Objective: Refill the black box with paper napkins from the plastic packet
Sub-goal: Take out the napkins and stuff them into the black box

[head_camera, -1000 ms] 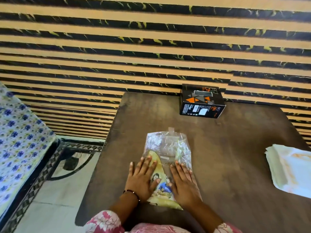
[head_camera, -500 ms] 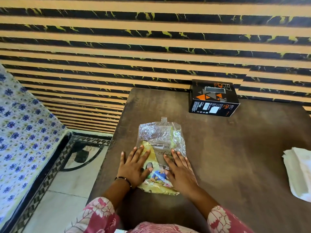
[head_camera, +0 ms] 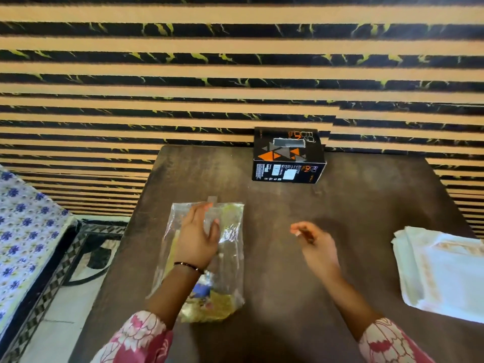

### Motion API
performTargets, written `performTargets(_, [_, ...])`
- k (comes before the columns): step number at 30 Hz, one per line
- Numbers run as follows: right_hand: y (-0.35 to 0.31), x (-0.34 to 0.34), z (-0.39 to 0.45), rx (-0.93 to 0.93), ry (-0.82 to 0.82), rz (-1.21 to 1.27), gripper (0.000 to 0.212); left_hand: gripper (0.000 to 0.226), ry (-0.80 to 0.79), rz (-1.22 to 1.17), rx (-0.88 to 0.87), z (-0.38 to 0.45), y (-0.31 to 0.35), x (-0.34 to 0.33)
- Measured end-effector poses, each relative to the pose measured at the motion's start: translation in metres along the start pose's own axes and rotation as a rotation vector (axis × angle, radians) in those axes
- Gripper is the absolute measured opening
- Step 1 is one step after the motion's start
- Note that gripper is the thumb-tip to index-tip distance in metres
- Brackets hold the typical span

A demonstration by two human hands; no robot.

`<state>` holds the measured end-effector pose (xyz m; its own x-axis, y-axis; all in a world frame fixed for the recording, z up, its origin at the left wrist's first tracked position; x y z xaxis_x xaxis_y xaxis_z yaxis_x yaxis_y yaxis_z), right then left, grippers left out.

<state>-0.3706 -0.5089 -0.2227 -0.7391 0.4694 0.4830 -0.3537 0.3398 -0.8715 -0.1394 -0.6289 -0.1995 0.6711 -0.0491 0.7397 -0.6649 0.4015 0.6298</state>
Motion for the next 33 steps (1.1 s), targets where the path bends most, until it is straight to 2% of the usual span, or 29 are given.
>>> performTargets(3, [0.007, 0.033, 0.027, -0.069, 0.096, 0.059, 0.029, 0.04, 0.016, -0.176, 0.039, 0.026, 0.039, -0.029])
performTargets(5, [0.008, 0.049, 0.047, -0.118, 0.144, 0.097, 0.022, 0.042, 0.007, -0.301, 0.157, 0.046, 0.056, -0.048])
performTargets(7, [0.007, 0.061, 0.068, -0.161, 0.173, 0.105, 0.019, 0.049, -0.059, -0.422, 0.263, 0.066, 0.067, -0.068])
performTargets(9, [0.007, 0.065, 0.089, -0.216, 0.15, 0.101, 0.029, 0.059, -0.115, -0.476, 0.31, 0.084, 0.073, -0.081])
performTargets(13, [0.006, 0.066, 0.122, -0.317, 0.03, 0.167, 0.057, 0.081, -0.279, -0.34, 0.324, 0.111, 0.078, -0.1])
performTargets(17, [0.002, 0.062, 0.148, -0.357, -0.023, 0.337, 0.059, 0.099, -0.339, -0.278, 0.368, 0.13, 0.082, -0.12])
performTargets(23, [0.002, 0.059, 0.156, -0.325, -0.068, 0.434, 0.055, 0.087, -0.256, -0.306, 0.381, 0.133, 0.082, -0.129])
performTargets(33, [0.02, 0.07, 0.083, -0.355, -0.08, 0.508, 0.066, 0.078, -0.339, -0.273, 0.257, 0.059, 0.088, -0.122])
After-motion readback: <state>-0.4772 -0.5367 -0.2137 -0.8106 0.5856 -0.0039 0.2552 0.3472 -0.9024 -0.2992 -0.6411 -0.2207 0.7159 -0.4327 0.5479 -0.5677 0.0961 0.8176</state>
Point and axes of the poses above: each hand's wrist, its own z-axis towards the middle knuckle, its own x-axis out of the back of the hand, y = z × x, the point moved 4 cm from there along z, towards the middle knuckle, and after that the axes turned 3 degrees about z, right-handed, at the moved point
